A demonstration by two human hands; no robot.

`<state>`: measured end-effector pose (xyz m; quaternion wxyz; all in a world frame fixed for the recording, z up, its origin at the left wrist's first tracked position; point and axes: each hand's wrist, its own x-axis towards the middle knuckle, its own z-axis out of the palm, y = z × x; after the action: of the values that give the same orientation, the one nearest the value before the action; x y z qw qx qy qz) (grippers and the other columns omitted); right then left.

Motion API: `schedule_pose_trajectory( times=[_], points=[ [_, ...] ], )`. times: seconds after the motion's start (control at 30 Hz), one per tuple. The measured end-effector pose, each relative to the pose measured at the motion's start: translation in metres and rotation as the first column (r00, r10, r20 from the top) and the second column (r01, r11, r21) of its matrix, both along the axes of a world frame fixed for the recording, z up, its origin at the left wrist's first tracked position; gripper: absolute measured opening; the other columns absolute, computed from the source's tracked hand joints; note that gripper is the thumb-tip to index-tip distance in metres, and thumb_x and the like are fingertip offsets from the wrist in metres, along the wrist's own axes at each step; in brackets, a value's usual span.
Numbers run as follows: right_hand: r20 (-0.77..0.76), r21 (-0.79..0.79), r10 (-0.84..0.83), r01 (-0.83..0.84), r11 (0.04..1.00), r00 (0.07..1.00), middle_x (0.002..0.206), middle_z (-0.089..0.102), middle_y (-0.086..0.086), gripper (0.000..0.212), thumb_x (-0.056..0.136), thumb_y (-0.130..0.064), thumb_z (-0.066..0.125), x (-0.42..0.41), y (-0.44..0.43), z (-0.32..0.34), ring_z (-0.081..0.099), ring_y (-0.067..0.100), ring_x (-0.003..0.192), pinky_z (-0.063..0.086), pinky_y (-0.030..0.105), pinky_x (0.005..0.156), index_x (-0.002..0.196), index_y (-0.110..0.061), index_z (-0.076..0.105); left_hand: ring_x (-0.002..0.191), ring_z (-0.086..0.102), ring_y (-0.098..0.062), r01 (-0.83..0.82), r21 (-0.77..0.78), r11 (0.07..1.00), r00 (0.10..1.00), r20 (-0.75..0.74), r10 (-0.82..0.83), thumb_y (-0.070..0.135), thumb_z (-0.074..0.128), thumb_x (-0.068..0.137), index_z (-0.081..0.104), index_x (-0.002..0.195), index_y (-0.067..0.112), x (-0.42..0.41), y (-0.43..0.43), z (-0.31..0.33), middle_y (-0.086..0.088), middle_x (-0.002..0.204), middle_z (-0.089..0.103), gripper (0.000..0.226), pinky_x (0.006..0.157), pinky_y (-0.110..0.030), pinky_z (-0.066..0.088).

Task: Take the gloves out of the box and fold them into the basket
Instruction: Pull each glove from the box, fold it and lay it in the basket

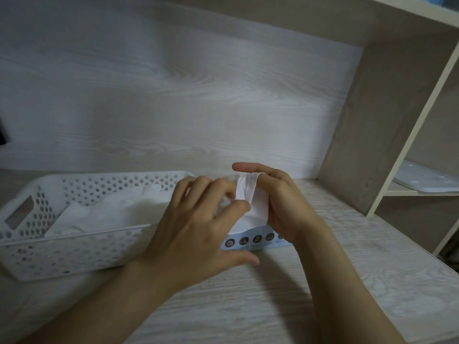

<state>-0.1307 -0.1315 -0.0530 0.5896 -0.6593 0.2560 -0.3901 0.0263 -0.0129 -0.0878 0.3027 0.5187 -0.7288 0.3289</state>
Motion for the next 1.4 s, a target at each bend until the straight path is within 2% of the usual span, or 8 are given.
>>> schedule_pose_trajectory(
  times=[0.23, 0.4, 0.67, 0.87, 1.0, 1.13, 1.3, 1.4],
  points=[
    [0.105, 0.114, 0.174, -0.186, 0.976, 0.979, 0.116, 0.074, 0.028, 0.047, 0.099, 0.003, 0.036, 0.005, 0.004, 0.004, 0.074, 0.043, 0.105, 0.061, 0.049, 0.090, 0.131, -0.007, 0.069, 0.089, 0.060, -0.029, 0.009, -0.189, 0.982, 1.000, -0.028, -0.015, 0.011, 0.078, 0.088, 0.076, 0.103, 0.013, 0.003, -0.003, -0.002, -0.007, 0.101, 0.067, 0.015, 0.081, -0.044, 0.047],
    [0.019, -0.121, 0.007, -0.005, 0.993, 1.000, 0.083, 0.058, 0.015, 0.039, 0.094, -0.002, 0.050, 0.001, 0.003, 0.002, 0.052, 0.028, 0.068, 0.046, 0.030, 0.052, 0.115, -0.017, 0.078, 0.077, 0.064, -0.020, -0.032, -0.213, 0.977, 0.950, -0.309, -0.036, 0.018, 0.062, 0.102, 0.072, 0.115, 0.012, 0.008, -0.001, 0.000, -0.001, 0.087, 0.073, 0.018, 0.076, -0.030, 0.049],
    [-0.031, -0.242, 0.085, -0.090, 0.966, 0.996, 0.105, 0.064, 0.020, 0.060, 0.078, -0.017, 0.035, 0.004, 0.001, -0.002, 0.059, 0.037, 0.094, 0.050, 0.049, 0.082, 0.120, -0.019, 0.078, 0.053, 0.056, -0.014, -0.063, -0.142, 0.988, 0.871, -0.491, -0.016, 0.024, 0.049, 0.105, 0.060, 0.107, 0.020, 0.008, 0.001, 0.003, 0.005, 0.066, 0.061, 0.012, 0.044, -0.035, 0.045],
    [-0.044, -0.273, 0.111, -0.119, 0.955, 0.993, 0.101, 0.072, 0.020, 0.032, 0.093, -0.030, 0.058, 0.001, 0.008, 0.000, 0.065, 0.031, 0.088, 0.051, 0.039, 0.070, 0.097, -0.004, 0.076, 0.065, 0.064, -0.016, -0.049, -0.124, 0.991, 0.827, -0.561, -0.029, 0.021, 0.053, 0.102, 0.056, 0.104, 0.021, 0.009, 0.001, 0.005, 0.007, 0.075, 0.065, 0.003, 0.053, -0.041, 0.053],
    [-0.091, -0.348, 0.160, -0.182, 0.920, 0.983, 0.105, 0.076, 0.019, 0.020, 0.084, -0.001, 0.085, -0.001, 0.012, 0.001, 0.072, 0.044, 0.097, 0.061, 0.042, 0.080, 0.103, -0.001, 0.077, 0.063, 0.059, -0.008, -0.081, -0.066, 0.995, 0.797, -0.604, 0.025, 0.015, 0.049, 0.106, 0.056, 0.109, 0.023, 0.011, -0.002, 0.005, 0.011, 0.074, 0.061, 0.011, 0.049, -0.034, 0.046],
    [-0.099, -0.393, 0.047, -0.082, 0.916, 0.994, 0.098, 0.081, 0.010, 0.010, 0.089, 0.001, 0.080, 0.002, 0.011, -0.001, 0.077, 0.032, 0.093, 0.063, 0.039, 0.074, 0.098, -0.002, 0.081, 0.068, 0.055, -0.006, -0.078, -0.040, 0.996, 0.806, -0.590, 0.040, 0.028, 0.038, 0.106, 0.063, 0.110, 0.024, 0.010, 0.000, 0.008, 0.016, 0.080, 0.059, 0.025, 0.060, -0.022, 0.036],
    [0.010, -0.412, 0.027, -0.021, 0.911, 1.000, 0.085, 0.078, 0.006, 0.008, 0.094, -0.007, 0.078, 0.006, 0.016, -0.002, 0.071, 0.013, 0.072, 0.050, 0.021, 0.055, 0.097, 0.000, 0.080, 0.078, 0.064, -0.009, -0.015, -0.025, 1.000, 0.820, -0.572, -0.002, 0.054, 0.043, 0.105, 0.065, 0.130, 0.020, 0.007, 0.002, 0.010, 0.012, 0.096, 0.071, 0.048, 0.083, -0.038, 0.049],
    [0.057, -0.426, 0.061, -0.031, 0.904, 0.997, 0.089, 0.080, 0.007, 0.006, 0.094, -0.003, 0.076, 0.007, 0.017, -0.001, 0.075, 0.017, 0.080, 0.055, 0.023, 0.062, 0.097, 0.002, 0.079, 0.085, 0.065, -0.010, -0.005, -0.036, 0.999, 0.825, -0.565, -0.016, 0.047, 0.048, 0.106, 0.066, 0.131, 0.020, 0.011, 0.001, 0.010, 0.011, 0.102, 0.072, 0.042, 0.090, -0.042, 0.050]
  ],
)
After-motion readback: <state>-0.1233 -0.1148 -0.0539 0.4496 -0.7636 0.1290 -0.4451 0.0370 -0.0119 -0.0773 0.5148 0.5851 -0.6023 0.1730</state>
